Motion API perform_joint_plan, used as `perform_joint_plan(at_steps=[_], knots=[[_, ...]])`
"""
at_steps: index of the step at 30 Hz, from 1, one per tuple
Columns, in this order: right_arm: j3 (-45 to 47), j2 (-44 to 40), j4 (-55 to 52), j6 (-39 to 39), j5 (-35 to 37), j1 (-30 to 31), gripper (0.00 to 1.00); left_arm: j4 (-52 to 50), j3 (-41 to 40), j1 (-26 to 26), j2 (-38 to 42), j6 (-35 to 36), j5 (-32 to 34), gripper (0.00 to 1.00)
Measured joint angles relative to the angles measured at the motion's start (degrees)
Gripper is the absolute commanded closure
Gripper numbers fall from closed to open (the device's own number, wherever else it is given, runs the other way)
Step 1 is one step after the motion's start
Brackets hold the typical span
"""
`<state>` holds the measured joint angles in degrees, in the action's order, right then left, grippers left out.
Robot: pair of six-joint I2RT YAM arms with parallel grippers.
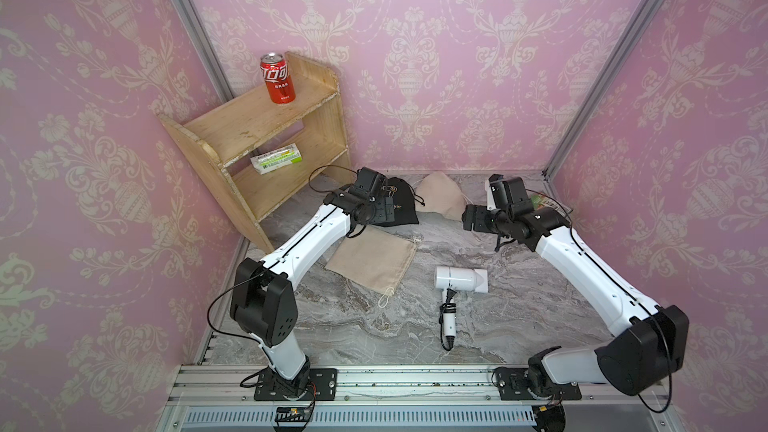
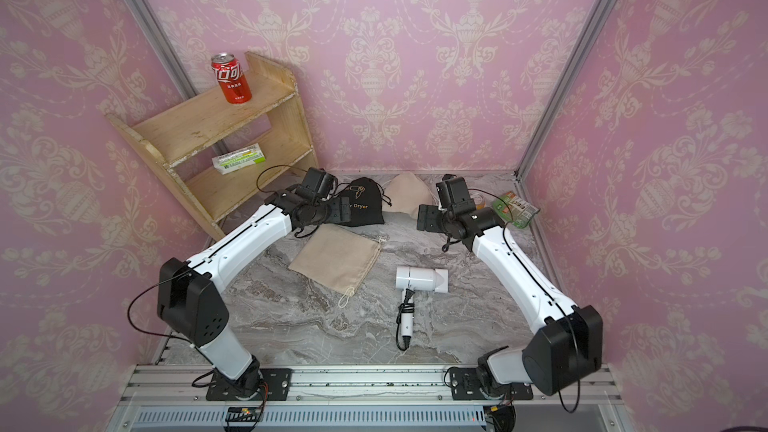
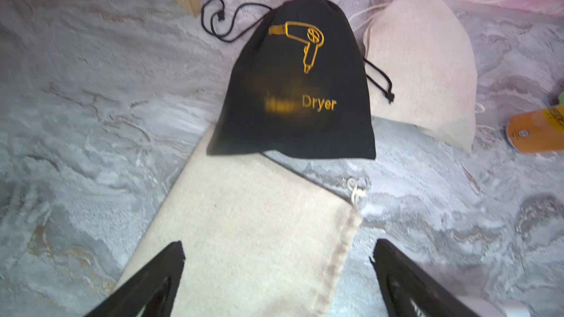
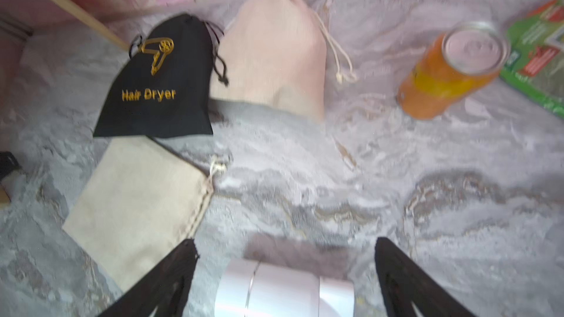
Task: Pack away hair dryers
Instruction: Pick up the hair dryer from the center of the board.
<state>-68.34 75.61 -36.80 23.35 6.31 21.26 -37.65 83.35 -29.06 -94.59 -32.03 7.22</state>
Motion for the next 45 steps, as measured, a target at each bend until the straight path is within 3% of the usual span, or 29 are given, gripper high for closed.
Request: perform_joint_plan(at_steps=[7, 13, 21, 28, 45], knots=[[13.7, -10.2, -2.2, 5.3, 1.2, 4.4, 0.07, 2.2, -10.1, -12.7, 6.7, -7.8, 1.3, 0.02], [14.1, -10.9, -3.7, 7.7, 1.6, 3.3, 0.08, 2.4, -13.6, -25.7, 6.3, -14.7, 4.4, 0.03], [9.6, -9.3, -3.0, 8.4, -5.8, -12.0, 0.1, 3.3, -11.6, -37.0, -3.0, -20.7, 6.3, 0.08], [8.0, -7.3, -0.8, 8.5, -10.9, -16.8, 0.12, 3.8, -9.9, -40.9, -9.1, -23.1, 6.2, 0.14], [10.6, -8.2, 0.8, 8.4, -13.5, -16.8, 0.16, 3.6, 0.3, -40.0, -20.4, -24.8, 3.6, 0.32]])
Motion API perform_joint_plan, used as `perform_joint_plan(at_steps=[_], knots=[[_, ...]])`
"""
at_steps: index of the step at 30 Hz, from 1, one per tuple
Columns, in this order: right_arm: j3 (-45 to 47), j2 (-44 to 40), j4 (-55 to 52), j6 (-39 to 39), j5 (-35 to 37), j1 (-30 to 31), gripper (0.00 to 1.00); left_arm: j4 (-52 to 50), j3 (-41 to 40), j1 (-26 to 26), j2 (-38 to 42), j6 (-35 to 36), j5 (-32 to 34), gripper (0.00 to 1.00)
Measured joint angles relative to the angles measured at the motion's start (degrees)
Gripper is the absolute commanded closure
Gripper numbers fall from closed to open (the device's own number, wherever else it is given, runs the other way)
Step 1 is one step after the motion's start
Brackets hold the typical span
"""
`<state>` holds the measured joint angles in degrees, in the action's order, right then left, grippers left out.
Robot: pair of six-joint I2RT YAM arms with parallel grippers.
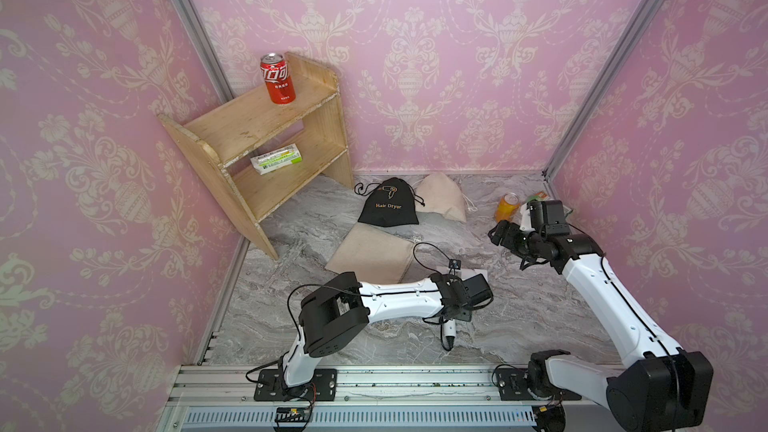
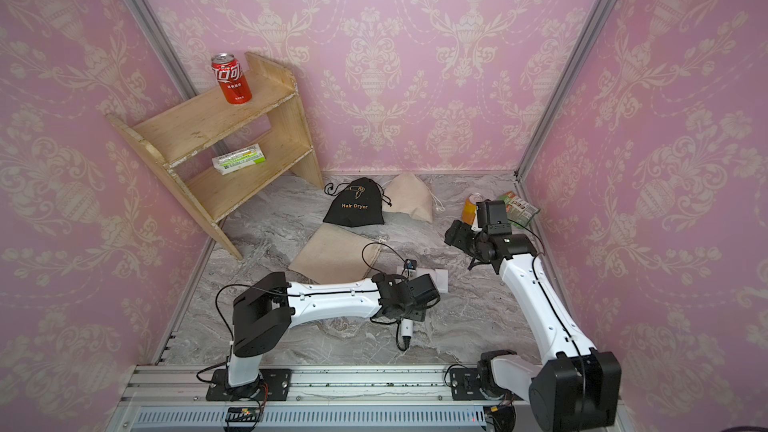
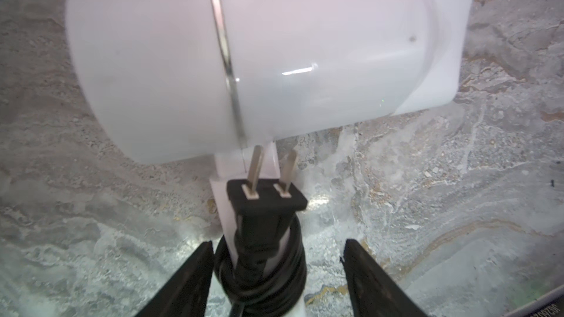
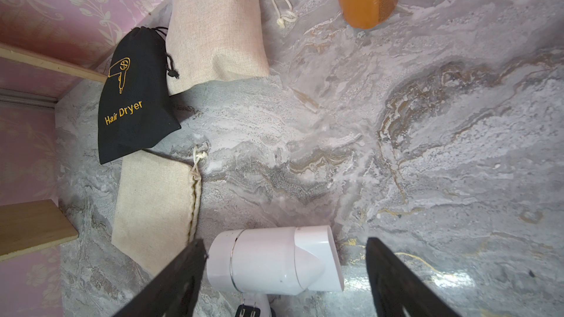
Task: Pack away hair dryers
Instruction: Pick up the hair dryer from the center of the board.
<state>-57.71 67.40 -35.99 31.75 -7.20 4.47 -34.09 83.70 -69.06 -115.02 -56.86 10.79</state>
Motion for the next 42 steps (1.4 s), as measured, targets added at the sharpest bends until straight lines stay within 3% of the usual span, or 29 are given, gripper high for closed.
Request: perform_joint_plan(at_steps=[6, 9, 16, 21, 23, 25, 35, 42], knots=[[1.3, -1.6, 0.5, 0.0, 0.1, 0.0, 0.17, -0.2, 0.0, 1.0, -1.7, -1.6, -0.7, 0.34], [1.4, -2.1, 0.8, 0.0, 0.1, 0.0, 0.17, -0.2, 0.2, 1.5, -2.8, -2.4, -1.5, 0.41], [1.3, -2.5, 0.7, -0.1, 0.1, 0.0, 0.18, 0.2, 2.7, 1.9, -5.0, -2.6, -2.8, 0.69], [0.5, -2.9, -0.2, -0.2, 0.1, 0.0, 0.19, 0.2, 2.8, 2.2, -5.1, 0.3, -2.8, 0.73], [-0.5, -3.1, -0.6, -0.2, 0.1, 0.0, 0.19, 0.1, 2.7, 2.4, -4.6, 3.6, -2.3, 0.73], [-1.7, -3.5, -0.8, -0.5, -0.2, 0.0, 0.19, 0.2, 1.3, 3.3, -2.7, 7.8, -2.3, 0.8], [-9.1, -1.8, -0.7, -5.0, -7.6, 0.0, 0.2, 1.3, -7.4, 15.1, 18.8, 35.1, -3.1, 0.82], [-12.5, 3.9, -0.7, -8.8, -15.3, 1.2, 0.2, 4.5, -7.4, 17.0, 22.1, 50.7, -5.8, 0.83]])
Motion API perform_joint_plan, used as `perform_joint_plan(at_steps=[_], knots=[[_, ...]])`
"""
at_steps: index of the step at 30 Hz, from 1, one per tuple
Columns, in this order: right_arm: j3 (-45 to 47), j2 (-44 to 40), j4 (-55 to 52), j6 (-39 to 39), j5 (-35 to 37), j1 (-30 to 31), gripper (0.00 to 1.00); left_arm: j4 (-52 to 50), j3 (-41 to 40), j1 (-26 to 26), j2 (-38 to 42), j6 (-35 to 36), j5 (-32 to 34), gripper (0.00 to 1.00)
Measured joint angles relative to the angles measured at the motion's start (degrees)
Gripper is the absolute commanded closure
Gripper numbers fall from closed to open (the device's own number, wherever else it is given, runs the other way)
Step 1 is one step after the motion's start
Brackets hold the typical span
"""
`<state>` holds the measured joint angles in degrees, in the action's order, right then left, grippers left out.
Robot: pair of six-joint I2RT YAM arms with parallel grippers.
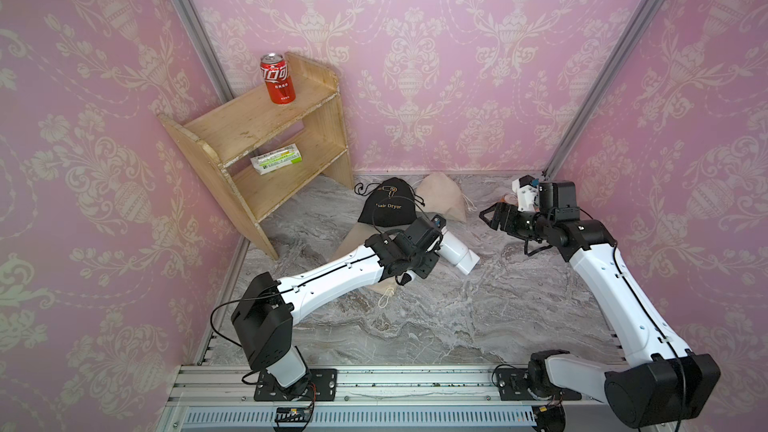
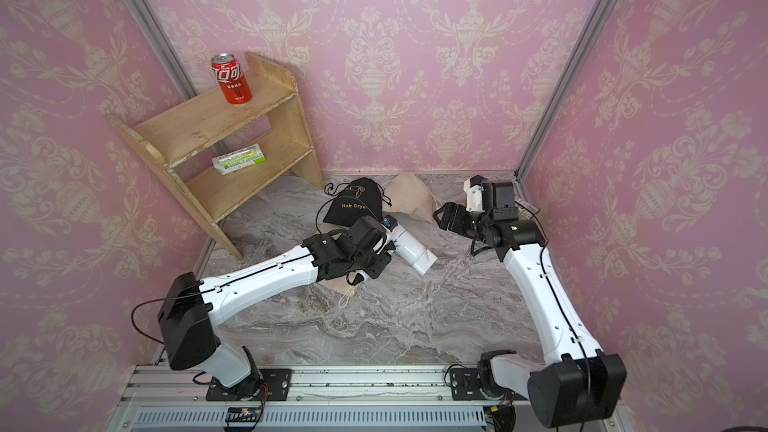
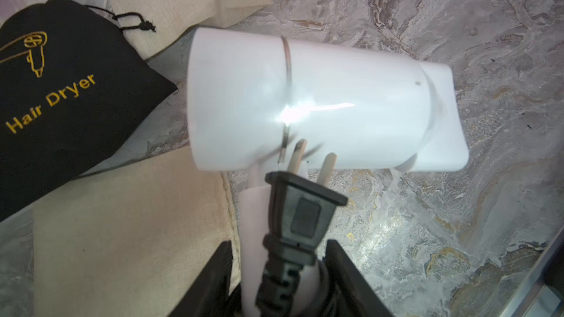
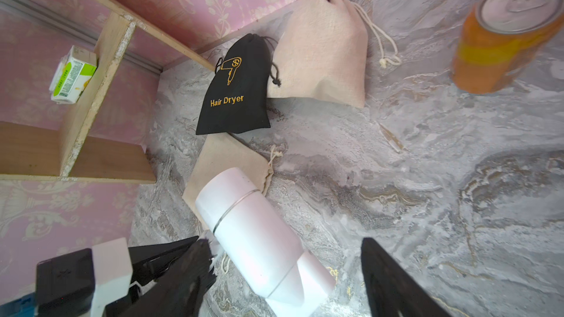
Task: Pack away hair dryers
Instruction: Pick up the hair dryer from the center of the board, then fold the hair dryer.
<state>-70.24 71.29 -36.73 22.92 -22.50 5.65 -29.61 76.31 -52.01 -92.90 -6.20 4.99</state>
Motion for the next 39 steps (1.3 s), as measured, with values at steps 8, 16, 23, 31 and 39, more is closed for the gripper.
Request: perform_joint_plan(at_steps=[8, 16, 23, 31, 39], knots=[[-6.7, 8.5, -1.9, -6.5, -7.5, 2.8, 0.17, 3.9, -2.7, 0.5, 3.1, 9.2, -0.2, 0.84], [-14.6, 16.1, -5.0, -13.4, -10.5, 6.6, 0.14, 8.8, -3.0, 0.5, 6.5, 15.5, 0.0, 0.86], [-22.2, 21.5, -8.4, -18.8, -15.1, 6.8, 0.14, 11.1, -2.9, 0.5, 6.5, 19.8, 0.2, 0.88], [-26.3, 24.3, -14.0, -23.6, -14.5, 9.3, 0.15, 12.7, -1.7, 0.5, 6.5, 23.6, 0.9, 0.88], [-27.7, 24.5, -15.6, -25.1, -8.3, 12.0, 0.18, 12.4, 0.1, 0.5, 6.2, 26.5, 2.0, 0.89]])
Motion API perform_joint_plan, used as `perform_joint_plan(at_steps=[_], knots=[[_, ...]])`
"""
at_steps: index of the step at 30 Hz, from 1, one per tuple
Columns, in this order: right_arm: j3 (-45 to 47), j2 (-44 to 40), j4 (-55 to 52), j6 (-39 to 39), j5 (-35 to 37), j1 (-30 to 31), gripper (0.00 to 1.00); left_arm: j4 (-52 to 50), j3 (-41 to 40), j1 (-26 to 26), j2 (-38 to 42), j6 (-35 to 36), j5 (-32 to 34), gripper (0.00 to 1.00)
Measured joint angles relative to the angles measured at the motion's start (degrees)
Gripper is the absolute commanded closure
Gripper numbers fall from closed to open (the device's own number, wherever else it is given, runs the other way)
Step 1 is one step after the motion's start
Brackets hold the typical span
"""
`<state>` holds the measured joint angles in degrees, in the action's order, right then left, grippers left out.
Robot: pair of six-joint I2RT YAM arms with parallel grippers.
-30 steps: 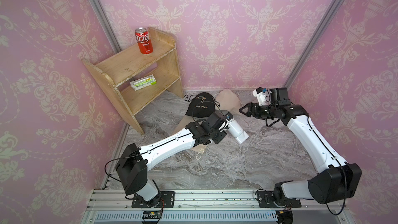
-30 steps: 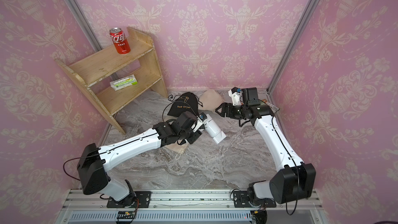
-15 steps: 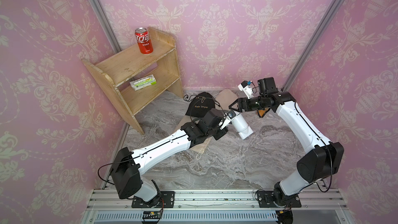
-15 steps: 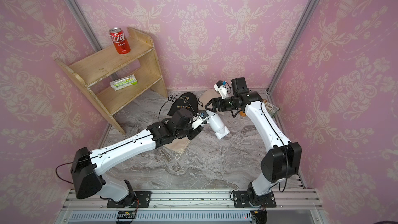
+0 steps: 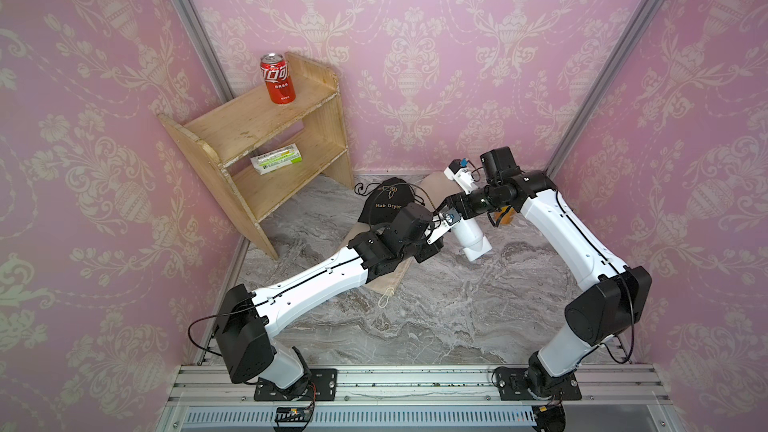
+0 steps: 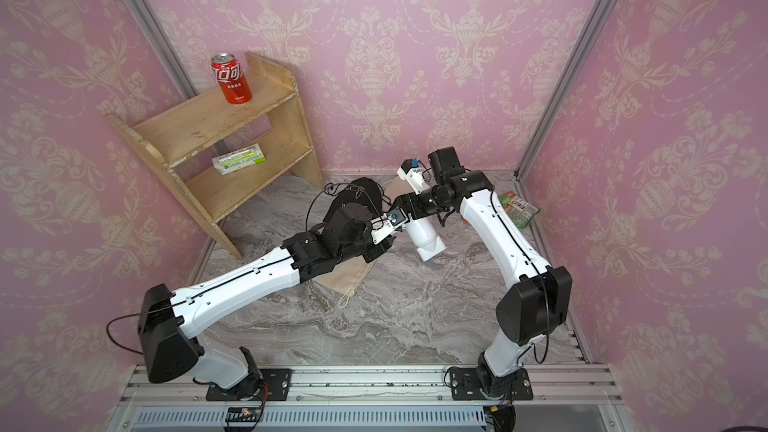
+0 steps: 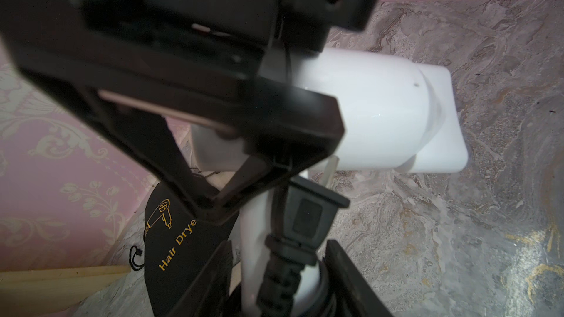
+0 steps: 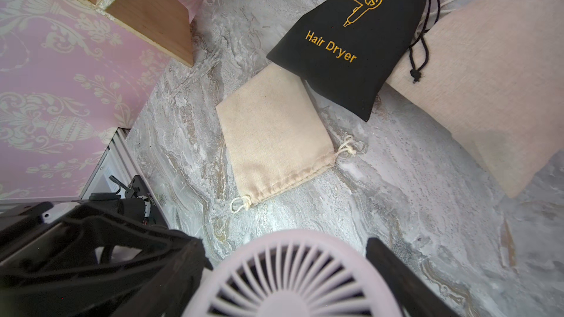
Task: Pack away hair dryers
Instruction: Fold the hair dryer.
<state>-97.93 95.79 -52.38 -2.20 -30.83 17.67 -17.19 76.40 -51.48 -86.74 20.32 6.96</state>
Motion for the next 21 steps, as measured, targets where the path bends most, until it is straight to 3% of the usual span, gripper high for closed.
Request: perform_joint_plan(at_steps=[11, 21], knots=[[-0.4, 0.1, 2.0, -1.4, 0.1, -0.3, 0.48, 0.9, 0.0, 0.5, 0.0, 1.7, 0.9, 0.91], [-0.4, 0.1, 8.0, 1.9, -0.3, -0.3, 0.62, 4.4, -0.6, 2.0, 0.4, 1.7, 2.9, 0.92]])
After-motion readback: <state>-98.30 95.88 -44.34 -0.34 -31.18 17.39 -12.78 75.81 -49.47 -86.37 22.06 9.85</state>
